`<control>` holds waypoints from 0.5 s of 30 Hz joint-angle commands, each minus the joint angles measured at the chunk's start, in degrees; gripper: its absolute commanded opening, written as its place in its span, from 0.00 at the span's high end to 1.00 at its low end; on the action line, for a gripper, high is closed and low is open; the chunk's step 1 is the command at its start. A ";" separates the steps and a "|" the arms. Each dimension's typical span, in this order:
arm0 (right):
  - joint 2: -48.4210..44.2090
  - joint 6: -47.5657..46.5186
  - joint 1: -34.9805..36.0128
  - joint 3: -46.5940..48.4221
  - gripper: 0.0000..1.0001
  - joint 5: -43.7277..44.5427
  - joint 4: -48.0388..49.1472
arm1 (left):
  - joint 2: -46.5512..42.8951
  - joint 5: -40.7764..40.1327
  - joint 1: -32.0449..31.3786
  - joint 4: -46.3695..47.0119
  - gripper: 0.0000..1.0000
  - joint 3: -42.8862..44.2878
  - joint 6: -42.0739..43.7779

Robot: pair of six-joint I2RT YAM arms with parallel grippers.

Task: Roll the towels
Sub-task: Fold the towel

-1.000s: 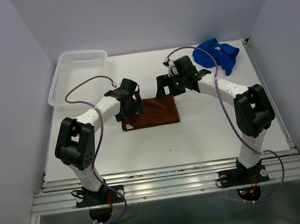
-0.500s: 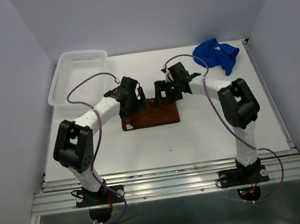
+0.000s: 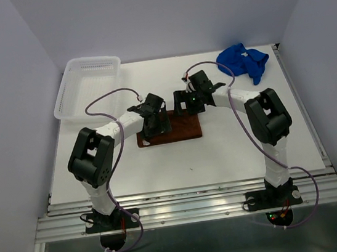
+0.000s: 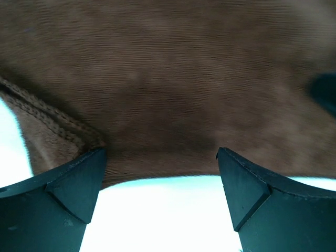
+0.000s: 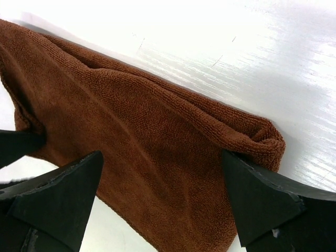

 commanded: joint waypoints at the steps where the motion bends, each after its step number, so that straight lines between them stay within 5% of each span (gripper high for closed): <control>1: -0.88 -0.25 -0.11 -1.86 0.00 3.15 0.82 | -2.49 -5.31 2.16 -2.37 0.01 -3.67 -2.10; 15: -2.73 -1.22 -0.64 -3.79 0.00 4.99 0.30 | -8.39 -4.26 8.40 -2.46 0.01 -9.22 -3.24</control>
